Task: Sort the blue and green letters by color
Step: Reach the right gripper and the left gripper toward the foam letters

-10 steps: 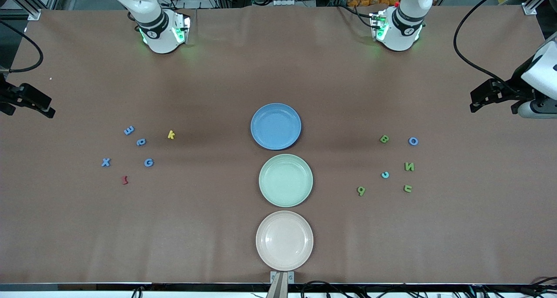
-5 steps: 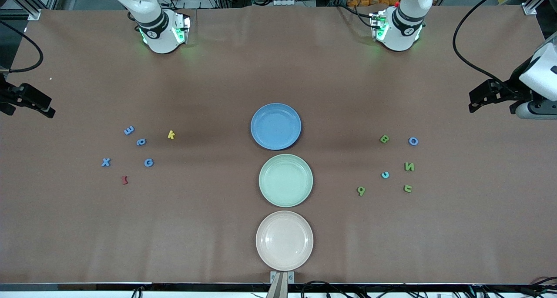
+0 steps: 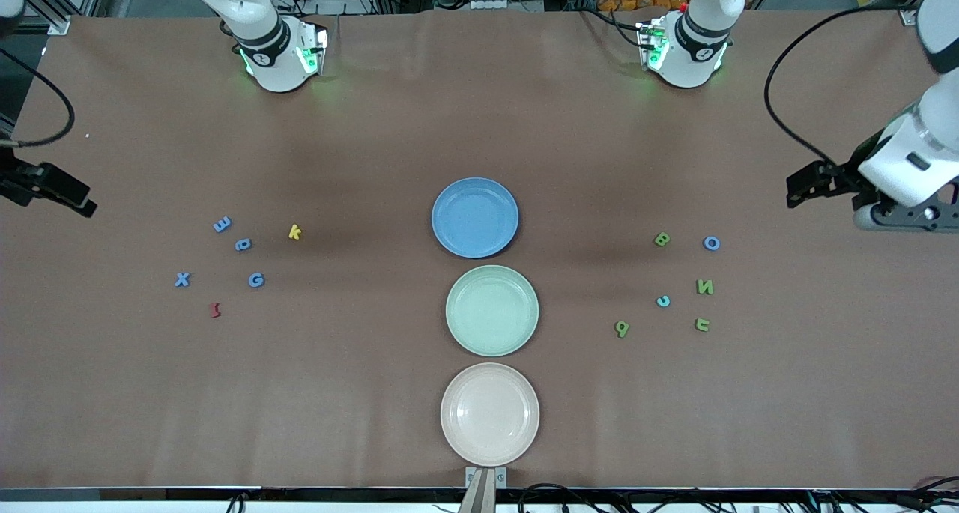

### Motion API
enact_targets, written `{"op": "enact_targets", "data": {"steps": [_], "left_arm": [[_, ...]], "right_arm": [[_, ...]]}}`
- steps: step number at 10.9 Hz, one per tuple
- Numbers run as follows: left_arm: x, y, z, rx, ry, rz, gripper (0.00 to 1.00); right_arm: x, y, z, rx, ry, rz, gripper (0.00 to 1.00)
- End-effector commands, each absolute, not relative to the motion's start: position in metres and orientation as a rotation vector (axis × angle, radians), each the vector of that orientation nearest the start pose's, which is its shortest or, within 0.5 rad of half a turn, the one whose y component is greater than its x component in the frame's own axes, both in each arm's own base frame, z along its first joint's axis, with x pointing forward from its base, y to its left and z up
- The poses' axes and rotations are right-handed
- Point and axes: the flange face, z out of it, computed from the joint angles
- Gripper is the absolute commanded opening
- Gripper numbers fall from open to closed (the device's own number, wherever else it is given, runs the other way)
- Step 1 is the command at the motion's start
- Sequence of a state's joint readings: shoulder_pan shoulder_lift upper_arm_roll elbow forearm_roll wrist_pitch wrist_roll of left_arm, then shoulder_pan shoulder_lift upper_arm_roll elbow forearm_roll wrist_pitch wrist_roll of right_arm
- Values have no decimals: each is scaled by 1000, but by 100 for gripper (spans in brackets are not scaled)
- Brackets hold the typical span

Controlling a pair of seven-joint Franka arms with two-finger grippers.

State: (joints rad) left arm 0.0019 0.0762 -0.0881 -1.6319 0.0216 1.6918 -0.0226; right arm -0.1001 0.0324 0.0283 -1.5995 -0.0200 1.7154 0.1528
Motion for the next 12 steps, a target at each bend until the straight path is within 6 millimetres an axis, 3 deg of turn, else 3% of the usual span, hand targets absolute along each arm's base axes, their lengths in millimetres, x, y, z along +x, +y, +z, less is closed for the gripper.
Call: {"op": "enact_targets", "data": {"steps": [1, 4, 7, 12], "left_arm": [[587, -48, 498, -3132, 118, -23, 100], [592, -48, 429, -3091, 163, -29, 100], [593, -49, 362, -3105, 171, -69, 100], [597, -52, 272, -3130, 155, -112, 100]], "right_arm": [[568, -58, 547, -3090, 640, -22, 100], [562, -60, 468, -2941, 1140, -33, 100], [542, -80, 398, -2807, 1434, -34, 100], [504, -95, 289, -2715, 1548, -104, 100]]}}
